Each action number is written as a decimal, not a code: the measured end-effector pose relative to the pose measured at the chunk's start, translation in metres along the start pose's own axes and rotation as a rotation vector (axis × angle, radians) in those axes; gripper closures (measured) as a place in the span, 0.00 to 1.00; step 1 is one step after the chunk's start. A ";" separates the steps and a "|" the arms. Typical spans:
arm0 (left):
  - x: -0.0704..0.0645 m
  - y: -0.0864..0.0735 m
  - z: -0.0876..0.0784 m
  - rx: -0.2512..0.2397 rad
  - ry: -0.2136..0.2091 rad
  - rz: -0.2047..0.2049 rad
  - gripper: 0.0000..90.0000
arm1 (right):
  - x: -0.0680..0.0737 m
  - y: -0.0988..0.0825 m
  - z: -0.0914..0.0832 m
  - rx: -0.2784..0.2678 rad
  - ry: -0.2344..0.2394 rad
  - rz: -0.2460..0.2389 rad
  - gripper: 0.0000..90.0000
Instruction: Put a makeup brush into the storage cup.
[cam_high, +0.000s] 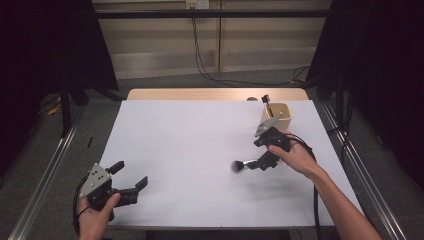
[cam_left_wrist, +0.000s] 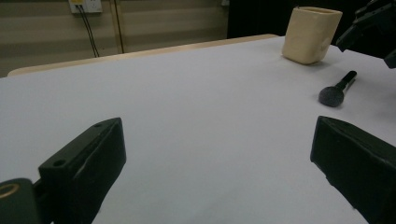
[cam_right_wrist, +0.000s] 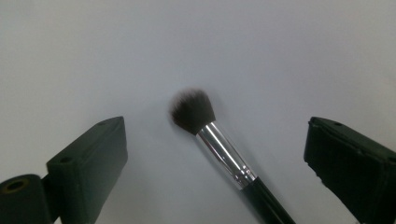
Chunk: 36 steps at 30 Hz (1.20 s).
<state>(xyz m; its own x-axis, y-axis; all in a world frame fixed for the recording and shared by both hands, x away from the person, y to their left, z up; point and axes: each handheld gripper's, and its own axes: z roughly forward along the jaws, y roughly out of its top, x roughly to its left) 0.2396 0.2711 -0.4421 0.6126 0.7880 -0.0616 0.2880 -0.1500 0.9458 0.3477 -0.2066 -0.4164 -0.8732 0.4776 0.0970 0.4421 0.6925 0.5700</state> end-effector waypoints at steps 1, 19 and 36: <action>0.000 0.000 0.000 0.000 0.000 0.000 0.04 | 0.000 0.000 0.001 0.017 0.006 0.001 0.07; 0.000 -0.001 0.001 0.003 -0.005 0.006 0.04 | -0.009 0.003 0.031 0.247 0.041 -0.143 0.18; 0.000 -0.001 0.002 0.009 -0.005 0.010 0.04 | -0.012 0.004 0.047 0.331 0.044 -0.221 0.56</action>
<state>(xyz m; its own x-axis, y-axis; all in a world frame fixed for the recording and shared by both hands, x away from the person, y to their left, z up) 0.2408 0.2706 -0.4433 0.6195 0.7832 -0.0537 0.2880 -0.1631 0.9436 0.3693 -0.1840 -0.4534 -0.9594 0.2791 0.0406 0.2787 0.9161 0.2883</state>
